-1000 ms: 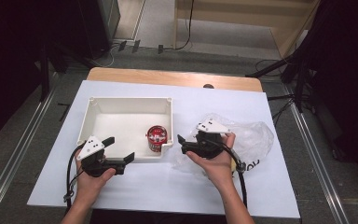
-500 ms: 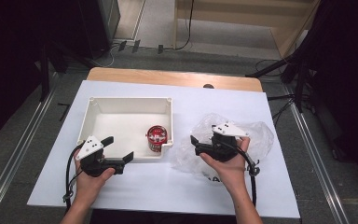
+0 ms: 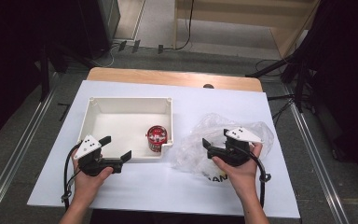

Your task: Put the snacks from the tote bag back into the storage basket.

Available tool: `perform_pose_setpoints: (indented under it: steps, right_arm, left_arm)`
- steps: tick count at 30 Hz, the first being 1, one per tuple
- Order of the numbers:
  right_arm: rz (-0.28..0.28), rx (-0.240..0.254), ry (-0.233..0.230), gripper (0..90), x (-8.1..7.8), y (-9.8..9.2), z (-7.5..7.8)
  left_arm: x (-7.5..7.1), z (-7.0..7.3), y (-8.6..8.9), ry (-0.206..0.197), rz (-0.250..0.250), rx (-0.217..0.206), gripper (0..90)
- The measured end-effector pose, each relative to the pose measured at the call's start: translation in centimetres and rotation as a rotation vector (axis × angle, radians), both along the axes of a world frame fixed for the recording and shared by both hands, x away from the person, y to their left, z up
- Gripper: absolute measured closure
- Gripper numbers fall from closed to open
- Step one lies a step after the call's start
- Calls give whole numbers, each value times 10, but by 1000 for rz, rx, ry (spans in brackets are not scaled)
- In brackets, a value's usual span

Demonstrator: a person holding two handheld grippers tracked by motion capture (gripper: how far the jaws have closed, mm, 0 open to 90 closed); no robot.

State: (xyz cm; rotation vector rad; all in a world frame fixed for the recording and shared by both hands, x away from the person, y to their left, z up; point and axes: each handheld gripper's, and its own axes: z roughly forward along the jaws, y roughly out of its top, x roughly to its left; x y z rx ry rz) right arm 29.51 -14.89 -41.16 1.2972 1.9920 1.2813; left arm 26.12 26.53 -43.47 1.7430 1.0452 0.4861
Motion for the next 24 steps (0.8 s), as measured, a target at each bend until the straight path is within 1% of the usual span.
perform_pose_setpoints:
  steps: [7, 14, 24]
  right_arm:
    - [-23, 10, -2, 153, -5, -15, -2]
    - [-45, 10, 2, 153, -10, -30, -6]
    - [-66, 19, 7, 153, -16, -47, -13]
  left_arm:
    - [-1, -1, -2, 3, -7, 0, 12]
    - [-1, -1, 0, 2, 2, 1, 12]
    - [-2, -2, 2, 6, 9, -1, 12]
